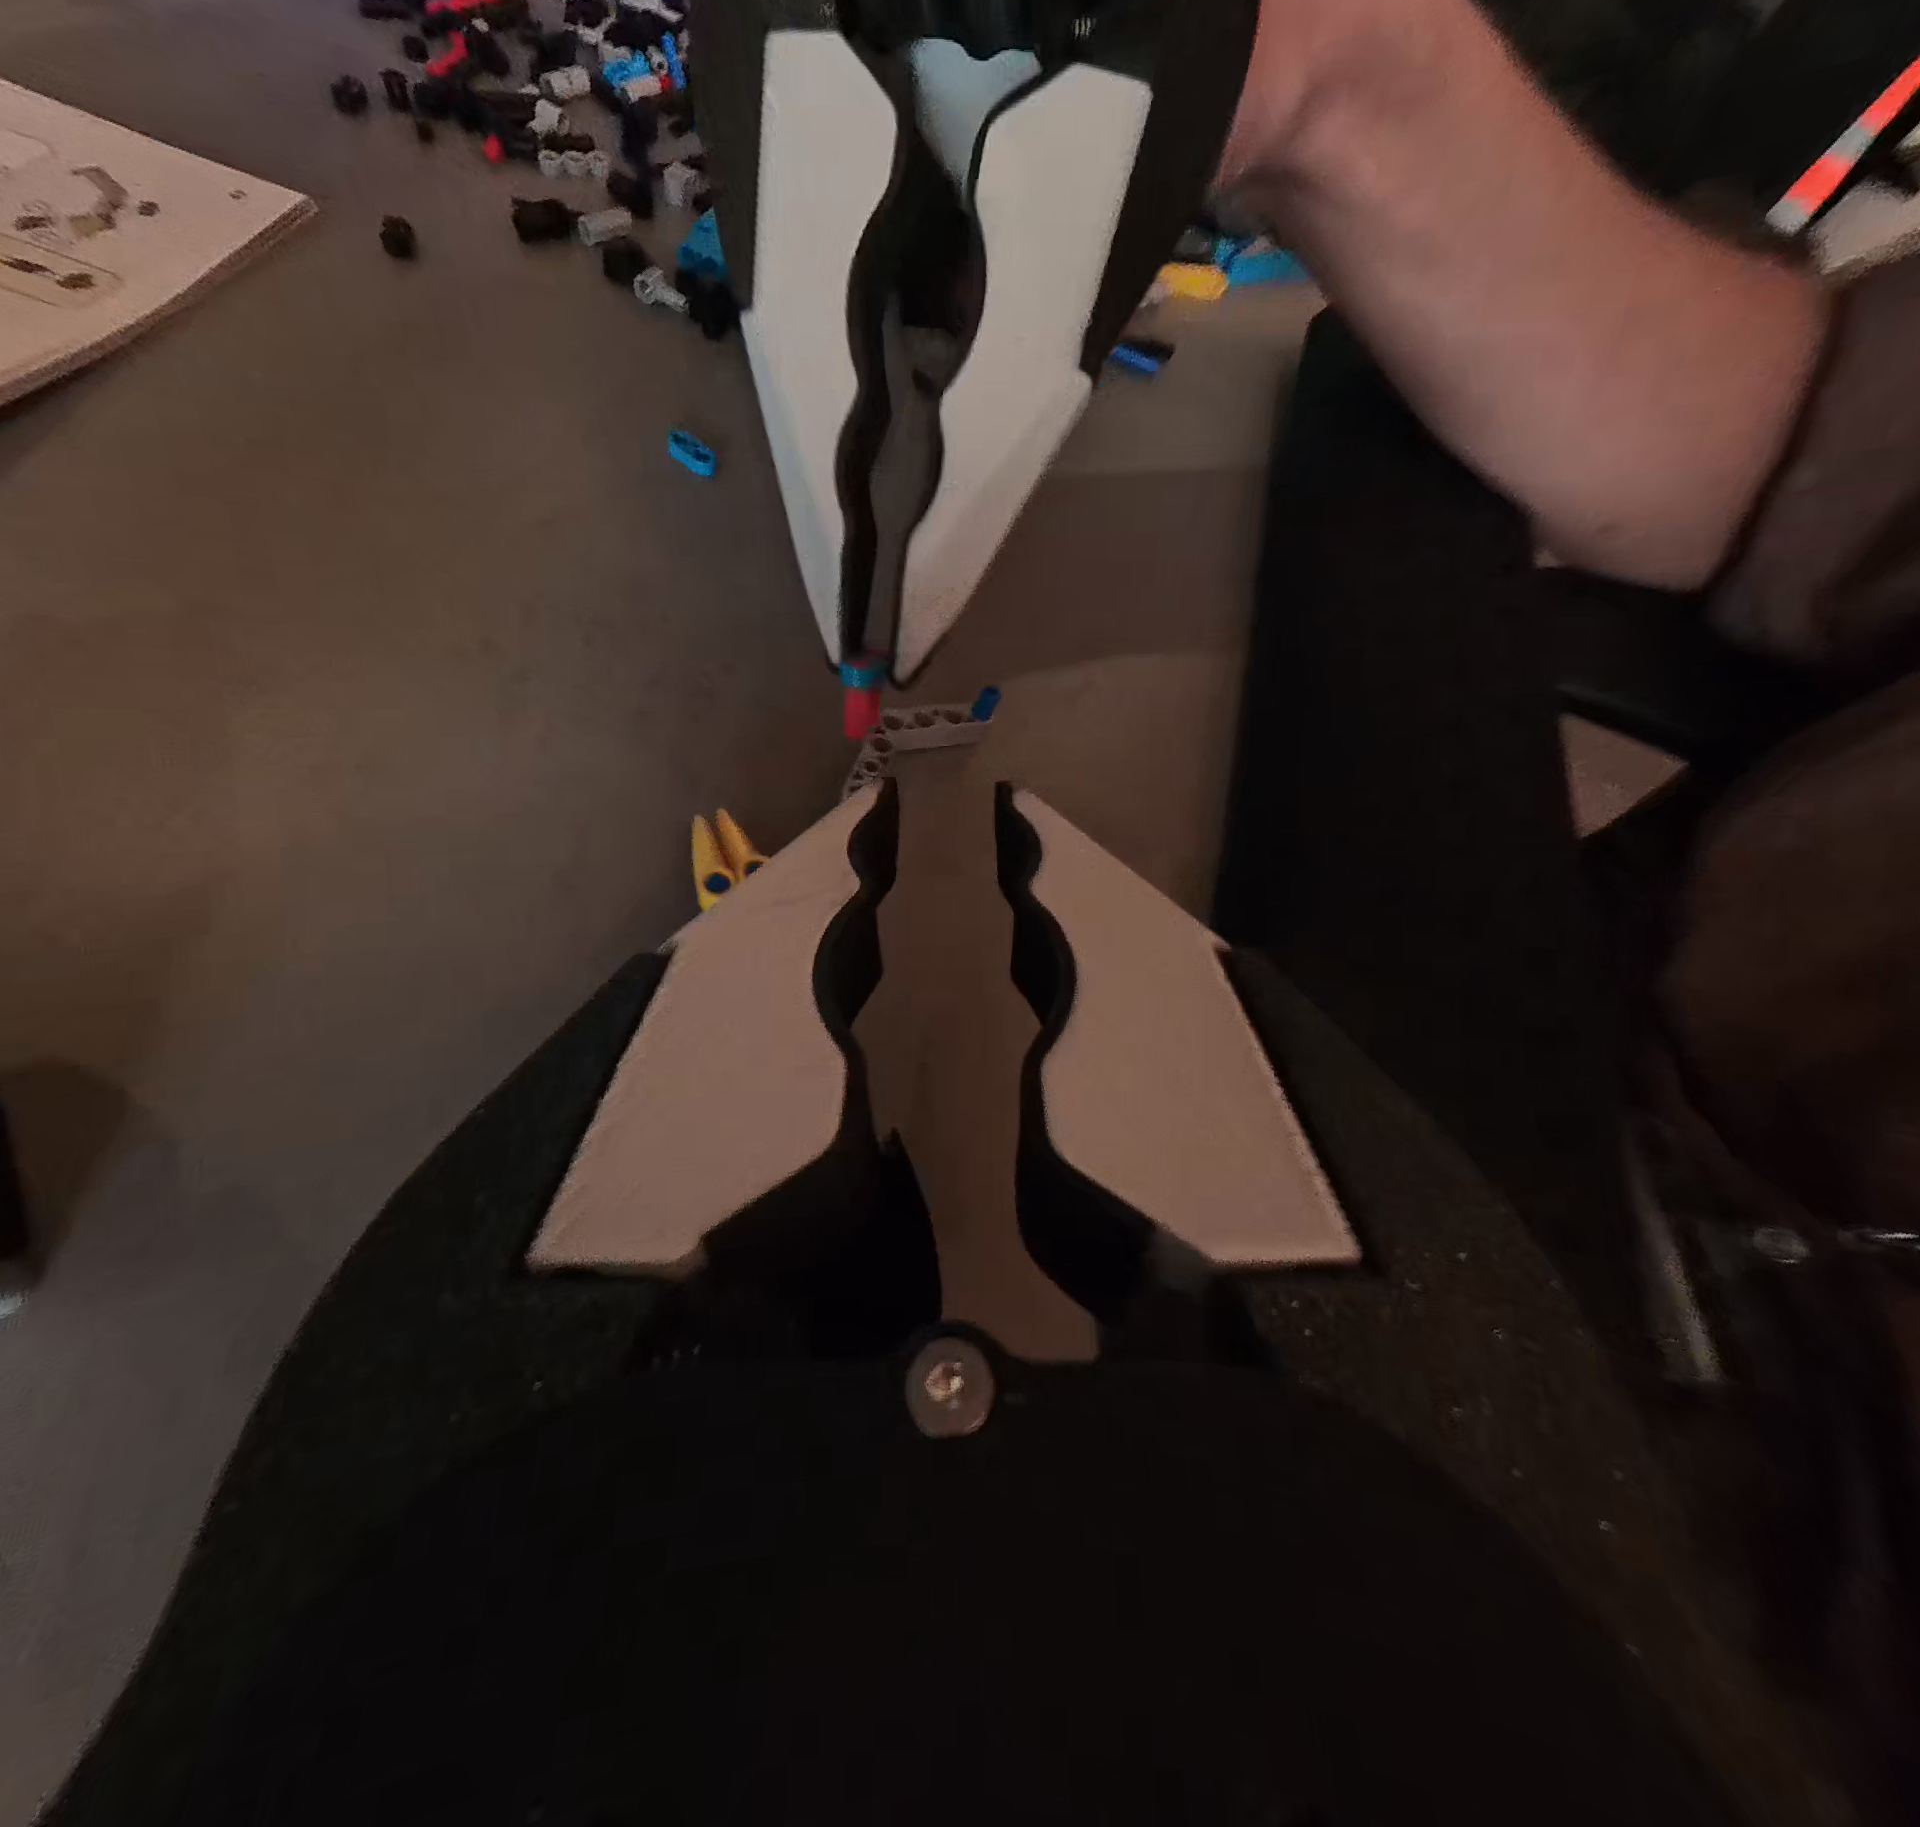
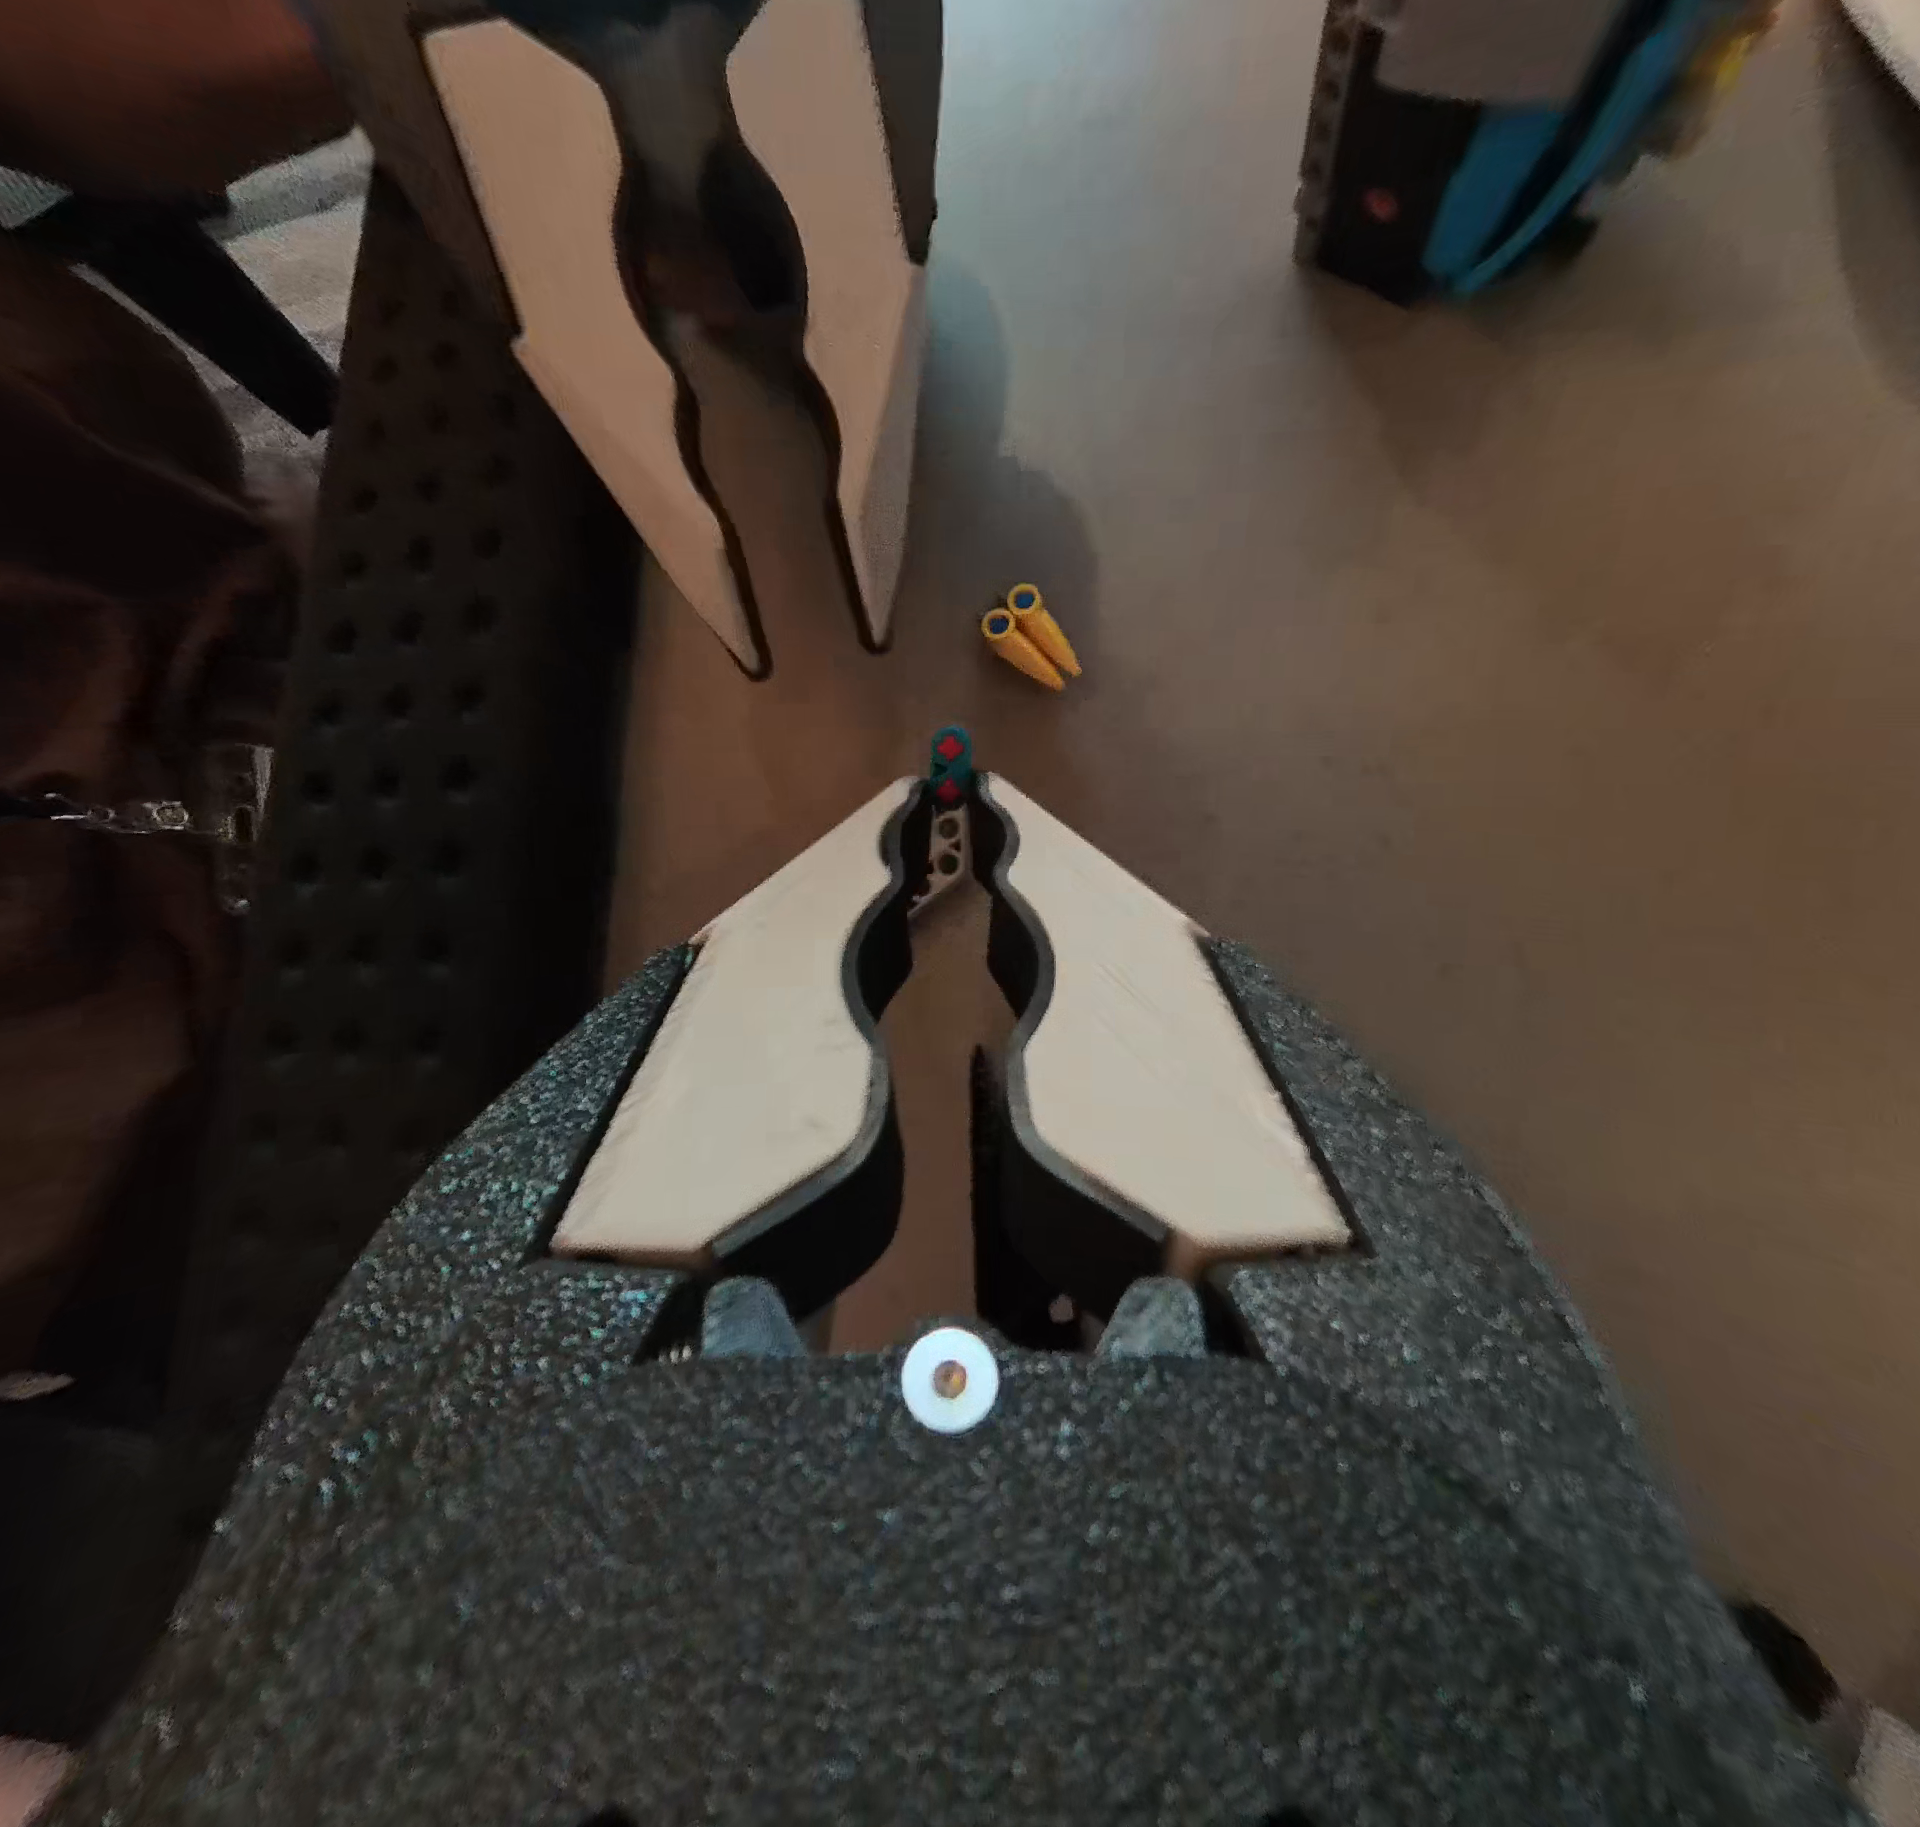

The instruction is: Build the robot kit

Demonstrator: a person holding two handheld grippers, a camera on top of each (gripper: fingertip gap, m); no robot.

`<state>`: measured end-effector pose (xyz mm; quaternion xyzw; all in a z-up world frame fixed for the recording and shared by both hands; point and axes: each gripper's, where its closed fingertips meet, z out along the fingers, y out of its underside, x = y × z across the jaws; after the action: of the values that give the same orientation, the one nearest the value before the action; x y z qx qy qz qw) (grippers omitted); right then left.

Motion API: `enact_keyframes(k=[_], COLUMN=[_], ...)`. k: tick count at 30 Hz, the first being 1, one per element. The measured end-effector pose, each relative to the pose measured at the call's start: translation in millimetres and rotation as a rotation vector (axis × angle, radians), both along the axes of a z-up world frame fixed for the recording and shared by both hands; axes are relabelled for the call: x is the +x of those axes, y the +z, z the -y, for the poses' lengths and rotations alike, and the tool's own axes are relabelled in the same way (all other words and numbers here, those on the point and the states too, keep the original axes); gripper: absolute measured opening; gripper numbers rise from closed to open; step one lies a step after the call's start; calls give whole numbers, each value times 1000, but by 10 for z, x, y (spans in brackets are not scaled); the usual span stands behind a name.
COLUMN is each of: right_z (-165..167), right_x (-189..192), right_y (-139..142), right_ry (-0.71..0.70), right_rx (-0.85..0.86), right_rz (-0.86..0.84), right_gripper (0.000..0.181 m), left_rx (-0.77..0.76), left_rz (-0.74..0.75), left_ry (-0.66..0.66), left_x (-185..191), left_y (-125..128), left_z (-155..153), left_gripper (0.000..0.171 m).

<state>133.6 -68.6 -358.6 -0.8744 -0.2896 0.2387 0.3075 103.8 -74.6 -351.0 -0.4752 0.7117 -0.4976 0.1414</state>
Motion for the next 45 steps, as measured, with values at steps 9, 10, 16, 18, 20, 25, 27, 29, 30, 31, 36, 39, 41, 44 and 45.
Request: enact_keyframes(k=[9, 10, 16, 18, 20, 25, 27, 29, 30, 31, 36, 39, 41, 44, 45], right_z=[96, 111, 118, 107, 101, 90, 71, 28, -7, -49, -94, -85, -86, -107, -124], right_x=[100, 111, 126, 162, 196, 188, 199, 235, 265, 302, 294, 284, 290, 292, 287], right_y=[-222, -262, -254, -195, -162, -150, -116, -97, -96, -96, -40, -61, -65, 18, 79], right_ry=[-21, -20, -26, -45, -63, -55, -62, -81, -97, -116, -122, -116, -117, -125, -129], right_rx=[-106, -125, -125, -103, -91, -77, -56, -29, -11, 12, 54, 46, 48, 79, 103], right_rz=[19, 27, -10, -36, -52, -47, -54, -50, -37, -17, -12, -7, -4, -34, -55], right_gripper=[8, 8, 8, 8, 8, 8, 8, 8, 8, 8, 8, 8, 8, 8, 8], left_rx=[167, 178, 201, 186, 161, 111, 73, 25, -1, -24, -49, -57, -59, -94, -122], left_rz=[-83, -90, -145, -146, -144, -149, -148, -141, -138, -137, -140, -160, -174, -139, -90], left_ry=[-17, -20, -1, 17, 29, 76, 92, 101, 107, 116, 175, 181, 176, 160, 149], left_x=[87, 105, 196, 194, 184, 218, 231, 240, 247, 255, 281, 290, 294, 315, 326], left_y=[-236, -254, -353, -333, -306, -269, -241, -197, -176, -161, -159, -186, -208, -129, -35], left_z=[-37, -28, -6, -8, 0, -44, -47, -25, -15, -12, -87, -97, -87, -52, -32], left_gripper=[22, 23, 24, 24, 24, 23, 23, 23, 22, 22, 21, 15, 9, 7, 7])
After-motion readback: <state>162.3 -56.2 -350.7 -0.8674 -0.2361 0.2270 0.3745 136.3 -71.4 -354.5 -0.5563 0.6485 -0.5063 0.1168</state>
